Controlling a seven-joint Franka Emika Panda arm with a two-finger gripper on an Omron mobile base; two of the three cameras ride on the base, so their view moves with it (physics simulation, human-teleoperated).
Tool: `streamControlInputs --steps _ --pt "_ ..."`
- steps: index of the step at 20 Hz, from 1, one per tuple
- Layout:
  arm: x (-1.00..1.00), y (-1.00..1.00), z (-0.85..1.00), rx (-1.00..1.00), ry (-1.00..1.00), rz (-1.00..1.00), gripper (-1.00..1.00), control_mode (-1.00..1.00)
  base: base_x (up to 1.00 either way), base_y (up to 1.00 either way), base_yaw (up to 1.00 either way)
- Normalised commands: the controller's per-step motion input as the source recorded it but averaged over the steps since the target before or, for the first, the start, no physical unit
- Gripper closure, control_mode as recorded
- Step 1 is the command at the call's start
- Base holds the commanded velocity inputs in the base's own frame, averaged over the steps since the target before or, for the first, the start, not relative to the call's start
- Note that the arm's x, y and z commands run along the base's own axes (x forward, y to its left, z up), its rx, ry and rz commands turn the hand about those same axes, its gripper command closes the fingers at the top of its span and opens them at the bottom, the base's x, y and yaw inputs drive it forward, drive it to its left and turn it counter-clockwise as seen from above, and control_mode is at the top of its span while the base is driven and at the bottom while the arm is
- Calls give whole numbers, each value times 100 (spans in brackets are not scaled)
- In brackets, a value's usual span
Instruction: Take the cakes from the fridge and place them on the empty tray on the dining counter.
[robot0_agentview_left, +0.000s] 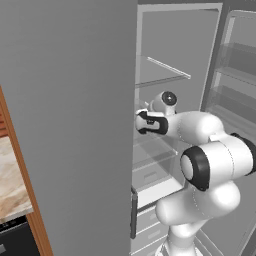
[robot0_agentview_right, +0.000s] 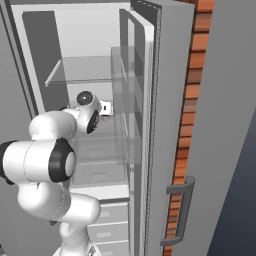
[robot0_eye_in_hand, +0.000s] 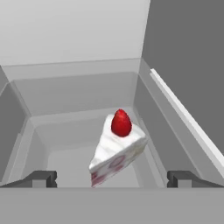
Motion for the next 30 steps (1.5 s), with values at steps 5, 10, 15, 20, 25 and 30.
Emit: streamControlInputs --steps 5,10,15,20,25,30 --pt "20 0 -8 0 3 0 -100 -100 0 0 0" --pt "19 0 -6 0 2 0 -100 -100 0 0 0" --pt "18 0 -9 0 1 0 -100 -100 0 0 0" --pt "16 0 -12 0 1 0 -100 -100 0 0 0" --pt "10 0 -12 0 0 0 -100 -100 0 0 0" --pt "1 0 -18 0 0 0 100 -100 0 0 0"
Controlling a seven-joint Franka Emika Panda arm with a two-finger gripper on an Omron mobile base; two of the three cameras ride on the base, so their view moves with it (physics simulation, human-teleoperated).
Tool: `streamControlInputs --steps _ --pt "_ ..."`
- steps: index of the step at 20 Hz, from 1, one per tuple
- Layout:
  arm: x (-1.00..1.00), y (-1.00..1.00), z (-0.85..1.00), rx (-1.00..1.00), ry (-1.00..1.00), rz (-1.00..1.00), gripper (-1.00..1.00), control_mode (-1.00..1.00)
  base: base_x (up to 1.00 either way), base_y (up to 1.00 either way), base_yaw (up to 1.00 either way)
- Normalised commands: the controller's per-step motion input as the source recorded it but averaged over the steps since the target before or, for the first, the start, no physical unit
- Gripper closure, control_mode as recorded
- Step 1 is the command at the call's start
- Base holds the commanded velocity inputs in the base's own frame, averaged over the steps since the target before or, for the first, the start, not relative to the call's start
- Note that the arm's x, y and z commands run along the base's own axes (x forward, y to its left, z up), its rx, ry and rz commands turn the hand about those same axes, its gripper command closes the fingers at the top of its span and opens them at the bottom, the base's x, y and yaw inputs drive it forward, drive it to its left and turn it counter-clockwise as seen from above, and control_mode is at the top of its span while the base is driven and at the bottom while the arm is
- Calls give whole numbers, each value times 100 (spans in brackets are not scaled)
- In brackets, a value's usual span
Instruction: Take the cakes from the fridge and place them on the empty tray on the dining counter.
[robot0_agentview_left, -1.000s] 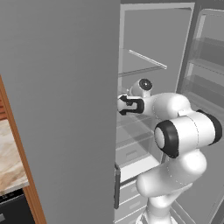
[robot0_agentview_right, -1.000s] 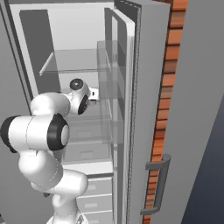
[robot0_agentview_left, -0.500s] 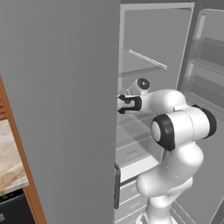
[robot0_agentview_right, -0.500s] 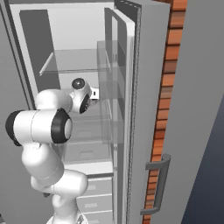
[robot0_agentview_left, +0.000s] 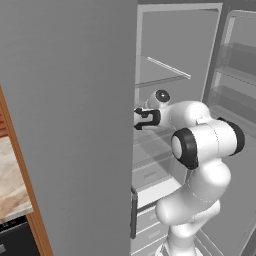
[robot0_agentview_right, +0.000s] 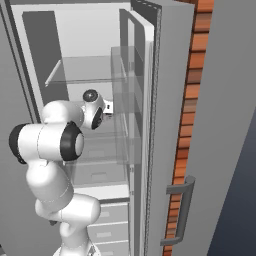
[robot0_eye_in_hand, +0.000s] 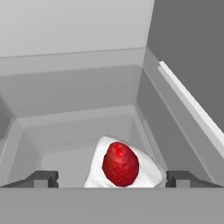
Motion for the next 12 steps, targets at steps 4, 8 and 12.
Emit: streamControlInputs --steps 4,8,12 --pt "0 0 -23 0 0 0 100 -100 0 0 0" --pt "0 0 -28 0 3 0 100 -100 0 0 0" --pt "0 0 -31 0 2 0 100 -100 0 0 0"
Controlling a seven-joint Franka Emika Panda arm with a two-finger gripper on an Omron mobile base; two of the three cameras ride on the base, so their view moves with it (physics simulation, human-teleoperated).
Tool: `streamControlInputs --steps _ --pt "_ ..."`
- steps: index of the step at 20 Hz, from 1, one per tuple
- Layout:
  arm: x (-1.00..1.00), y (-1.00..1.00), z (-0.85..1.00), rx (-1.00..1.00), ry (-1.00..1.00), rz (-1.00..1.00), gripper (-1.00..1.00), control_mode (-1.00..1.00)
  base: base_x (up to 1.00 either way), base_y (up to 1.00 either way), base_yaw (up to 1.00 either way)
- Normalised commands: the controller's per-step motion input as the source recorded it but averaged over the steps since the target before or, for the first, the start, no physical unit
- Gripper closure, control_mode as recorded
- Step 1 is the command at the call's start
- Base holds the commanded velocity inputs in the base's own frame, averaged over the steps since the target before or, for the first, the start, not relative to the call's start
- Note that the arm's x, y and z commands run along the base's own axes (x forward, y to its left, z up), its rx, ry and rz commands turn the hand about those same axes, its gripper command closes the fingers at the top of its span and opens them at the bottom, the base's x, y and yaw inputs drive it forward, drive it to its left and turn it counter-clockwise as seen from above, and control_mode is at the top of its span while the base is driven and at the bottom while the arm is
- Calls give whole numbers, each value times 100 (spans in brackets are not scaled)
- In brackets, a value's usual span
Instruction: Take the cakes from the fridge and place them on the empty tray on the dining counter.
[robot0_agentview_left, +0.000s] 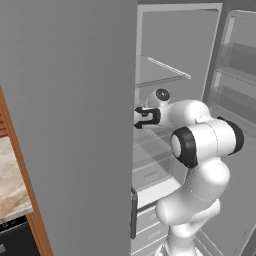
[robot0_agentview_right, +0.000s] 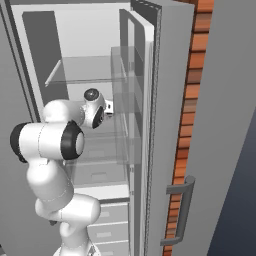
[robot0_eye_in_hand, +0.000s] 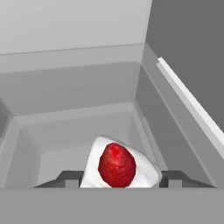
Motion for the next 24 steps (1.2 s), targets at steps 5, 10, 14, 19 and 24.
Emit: streamControlInputs --steps 5,10,14,19,24 --pt "-10 2 -13 0 -6 -2 100 -100 0 0 0" --pt "-33 0 0 0 -18 0 100 -100 0 0 0" --pt "-39 0 9 0 -17 0 100 -100 0 0 0" --pt "-36 -2 37 3 -12 0 100 -100 0 0 0" --pt "-45 0 38 0 -7 0 100 -100 0 0 0"
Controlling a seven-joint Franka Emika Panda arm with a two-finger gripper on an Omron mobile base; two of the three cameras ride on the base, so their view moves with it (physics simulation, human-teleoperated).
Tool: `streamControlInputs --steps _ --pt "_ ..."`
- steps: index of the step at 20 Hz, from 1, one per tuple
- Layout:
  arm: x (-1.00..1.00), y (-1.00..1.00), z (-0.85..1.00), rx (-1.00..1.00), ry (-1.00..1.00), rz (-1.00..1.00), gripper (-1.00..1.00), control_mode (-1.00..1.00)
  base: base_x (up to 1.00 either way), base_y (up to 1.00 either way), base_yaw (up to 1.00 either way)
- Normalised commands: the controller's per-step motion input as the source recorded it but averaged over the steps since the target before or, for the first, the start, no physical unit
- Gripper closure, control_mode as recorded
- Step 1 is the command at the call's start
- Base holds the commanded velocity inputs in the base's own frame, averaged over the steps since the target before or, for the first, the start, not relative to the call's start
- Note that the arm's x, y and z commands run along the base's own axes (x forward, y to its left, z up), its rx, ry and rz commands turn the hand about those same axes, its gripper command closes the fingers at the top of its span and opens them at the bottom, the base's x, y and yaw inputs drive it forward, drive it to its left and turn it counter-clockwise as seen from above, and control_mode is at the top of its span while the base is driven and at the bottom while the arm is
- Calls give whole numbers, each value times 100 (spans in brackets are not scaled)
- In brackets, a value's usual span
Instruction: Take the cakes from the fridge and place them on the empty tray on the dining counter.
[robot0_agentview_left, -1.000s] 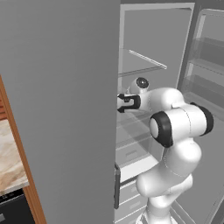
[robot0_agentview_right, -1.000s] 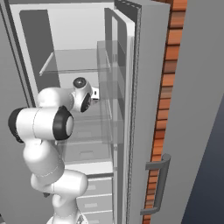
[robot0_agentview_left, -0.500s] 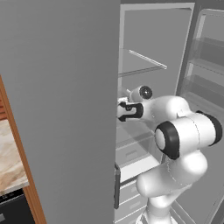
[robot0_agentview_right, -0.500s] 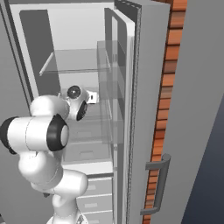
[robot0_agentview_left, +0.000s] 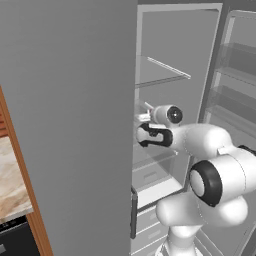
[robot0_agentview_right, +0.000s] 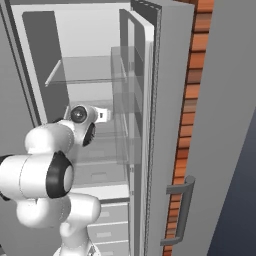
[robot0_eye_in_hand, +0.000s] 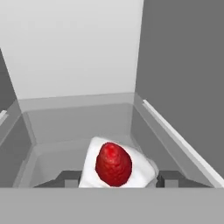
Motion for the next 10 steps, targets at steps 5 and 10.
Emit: streamControlInputs --steps 5,10 --pt "-62 -7 60 0 -6 0 100 -100 0 0 0" --pt "-77 -4 66 0 0 0 100 -100 0 0 0"
